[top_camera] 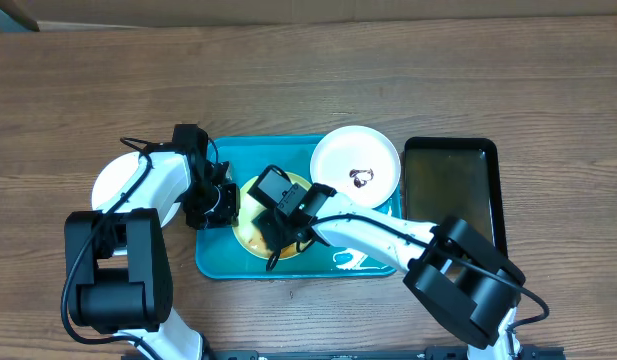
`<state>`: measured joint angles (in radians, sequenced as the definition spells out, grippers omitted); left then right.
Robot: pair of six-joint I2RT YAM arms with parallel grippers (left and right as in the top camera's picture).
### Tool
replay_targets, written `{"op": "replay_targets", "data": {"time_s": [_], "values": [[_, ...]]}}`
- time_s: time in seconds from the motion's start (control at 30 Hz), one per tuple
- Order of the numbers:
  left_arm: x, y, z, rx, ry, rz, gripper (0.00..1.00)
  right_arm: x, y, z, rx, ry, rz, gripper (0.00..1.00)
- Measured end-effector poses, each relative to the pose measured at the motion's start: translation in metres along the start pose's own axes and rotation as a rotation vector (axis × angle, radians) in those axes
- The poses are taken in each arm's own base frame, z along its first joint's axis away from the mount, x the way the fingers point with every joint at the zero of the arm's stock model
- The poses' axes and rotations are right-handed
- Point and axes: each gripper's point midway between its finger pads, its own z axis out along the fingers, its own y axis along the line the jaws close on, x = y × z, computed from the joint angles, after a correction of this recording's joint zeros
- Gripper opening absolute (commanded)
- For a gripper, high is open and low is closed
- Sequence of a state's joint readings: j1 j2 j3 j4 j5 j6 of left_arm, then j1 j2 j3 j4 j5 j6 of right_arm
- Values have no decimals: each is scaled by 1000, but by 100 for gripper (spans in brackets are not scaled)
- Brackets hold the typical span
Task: Clean dirty plates on tray and stack at the side
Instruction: 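Scrub the yellow plate with the sponge while left gripper holds its rim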
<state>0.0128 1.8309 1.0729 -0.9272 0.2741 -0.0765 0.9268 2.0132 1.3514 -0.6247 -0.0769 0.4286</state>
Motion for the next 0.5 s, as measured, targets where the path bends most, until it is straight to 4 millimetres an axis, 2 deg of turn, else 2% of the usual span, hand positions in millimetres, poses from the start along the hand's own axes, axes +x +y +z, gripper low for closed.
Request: {"op": "replay_targets", "data": {"time_s": [0.27,0.5], "values": [[-1,-1,0,4,-3,-3,4,-18,-51,-8,120,-27,66,4],[-1,-1,0,4,-3,-3,4,-21,-60,-10,143,-31,72,4]]}}
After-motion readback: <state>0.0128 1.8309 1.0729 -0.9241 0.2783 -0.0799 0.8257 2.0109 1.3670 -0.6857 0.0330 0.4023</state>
